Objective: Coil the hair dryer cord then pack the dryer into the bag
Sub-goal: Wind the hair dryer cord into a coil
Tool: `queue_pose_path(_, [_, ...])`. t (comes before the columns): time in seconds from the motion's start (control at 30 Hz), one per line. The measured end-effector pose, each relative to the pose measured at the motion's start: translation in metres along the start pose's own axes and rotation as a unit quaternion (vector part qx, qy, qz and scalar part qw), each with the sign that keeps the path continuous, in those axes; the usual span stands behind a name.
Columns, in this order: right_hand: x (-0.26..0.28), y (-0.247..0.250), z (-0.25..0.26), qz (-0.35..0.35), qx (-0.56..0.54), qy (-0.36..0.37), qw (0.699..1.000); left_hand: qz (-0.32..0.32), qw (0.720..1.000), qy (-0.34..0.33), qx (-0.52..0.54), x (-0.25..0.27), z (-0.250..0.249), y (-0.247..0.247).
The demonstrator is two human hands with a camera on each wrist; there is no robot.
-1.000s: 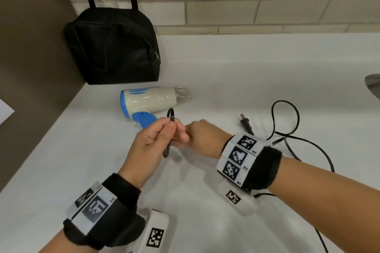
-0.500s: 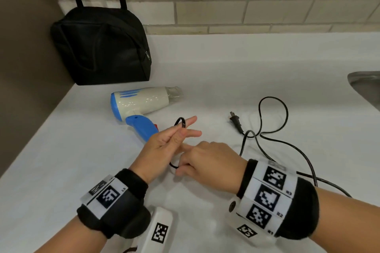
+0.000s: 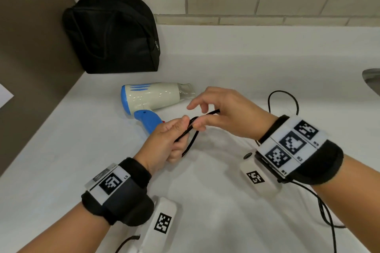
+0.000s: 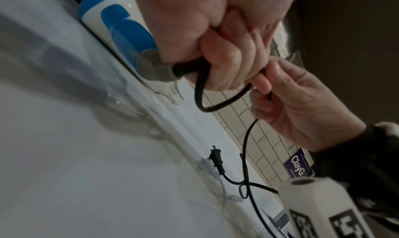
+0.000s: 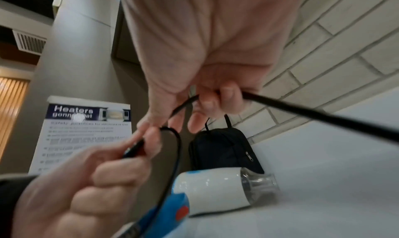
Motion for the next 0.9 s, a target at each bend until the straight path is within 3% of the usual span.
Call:
queue_pose_path(0.17, [0.005, -0.022, 0.001, 0.065, 0.011, 0.035, 0.997, -0.002, 0.999, 0.032, 0.006, 0.004, 0.007, 0.005])
queue_pose_path(0.3, [0.001, -0.013, 0.000, 0.029, 0.047, 0.049, 0.997, -0.005, 0.999, 0.046, 0.027, 0.002, 0.008, 0.004])
queue_pose_path(0.43, [0.001, -0.014, -0.007, 0.025, 0.037, 0.030, 0.999, -0.003, 1.000, 0.011, -0.003, 0.003, 0.003, 0.001])
queue_pose_path(0.77, [0.001, -0.014, -0.016, 0.007, -0.030, -0.004, 1.000, -0.025, 1.000, 0.010, -0.013, 0.006, 0.000, 0.002])
queue_pose_path(0.9, [0.007, -0.002, -0.033, 0.014, -0.062, -0.056, 0.996, -0.060, 0.997, -0.005, 0.044, 0.010, -0.005, 0.018])
Point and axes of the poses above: each hand's wrist, its own x-axis away from the middle knuckle, its own y-axis out of the back of the hand, z = x × y, the point moved 10 cm from there along -x, towards the middle knuckle, and after that the axes turned 7 degrees about y, right-handed, at the moved point
